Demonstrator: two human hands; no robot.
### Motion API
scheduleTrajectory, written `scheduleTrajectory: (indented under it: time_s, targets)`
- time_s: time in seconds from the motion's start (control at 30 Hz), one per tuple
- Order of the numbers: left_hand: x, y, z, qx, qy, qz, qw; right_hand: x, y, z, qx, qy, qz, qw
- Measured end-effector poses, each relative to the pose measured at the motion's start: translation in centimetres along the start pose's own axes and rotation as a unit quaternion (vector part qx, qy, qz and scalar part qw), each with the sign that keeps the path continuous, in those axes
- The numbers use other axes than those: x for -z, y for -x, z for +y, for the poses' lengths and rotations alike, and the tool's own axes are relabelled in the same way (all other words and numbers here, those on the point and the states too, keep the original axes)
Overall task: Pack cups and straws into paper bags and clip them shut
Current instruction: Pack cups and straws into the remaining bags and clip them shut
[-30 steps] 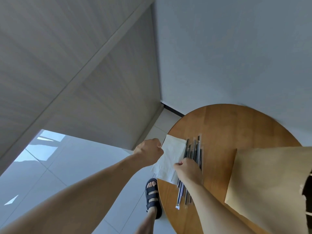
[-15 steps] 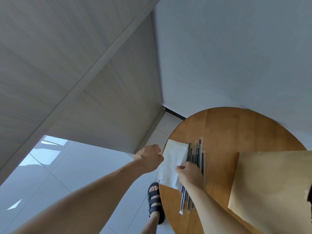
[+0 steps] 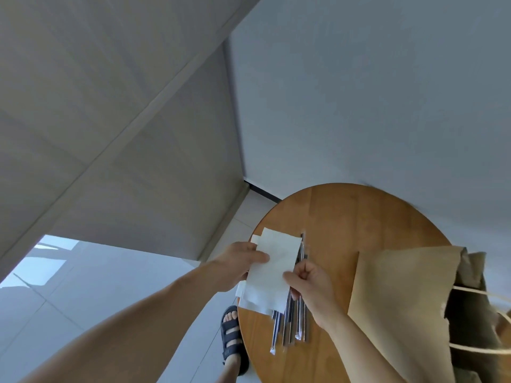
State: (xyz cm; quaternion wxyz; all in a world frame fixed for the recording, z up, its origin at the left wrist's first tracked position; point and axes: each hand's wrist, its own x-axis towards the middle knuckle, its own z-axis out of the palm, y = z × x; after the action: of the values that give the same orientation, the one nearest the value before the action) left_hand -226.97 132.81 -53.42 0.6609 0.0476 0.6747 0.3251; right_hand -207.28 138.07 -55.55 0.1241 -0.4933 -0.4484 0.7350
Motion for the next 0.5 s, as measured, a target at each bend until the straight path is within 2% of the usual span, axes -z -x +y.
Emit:
scheduleTrajectory:
  time_s: [0.07,0.1,0.17,0.23,0.33,0.5]
  targets:
    - [-0.8,-0.3,-0.2,-0.010,-0.014,0.035,0.999,1.4,0.0,1.2,-0.005,0.034,0.062,0.998]
    - [-1.1,-0.5,-0.4,-0.015,-0.025,0.052,0.998,2.1,-0.2,2.2,-0.006,0.104,0.107,0.989]
    - [-1.4,-0.8,-0.9,-0.021,-0.052,0.070,0.996,3.1,-0.7,4.4,-0.030,0.306,0.170,0.936]
    - [-1.7,-1.0,-1.5,-0.025,-0.080,0.081,0.993,3.2,-0.8,5.9,-0.071,0.434,0.171,0.882]
    - [-2.2,-1.1,-2.0,-0.029,-0.097,0.097,0.990,2.8,-1.3,7.3,-0.106,0.476,0.169,0.856]
    - [-2.8,-0.9,-2.2,-0.040,-0.111,0.101,0.988,1.8,-1.6,7.1,-0.132,0.468,0.170,0.857]
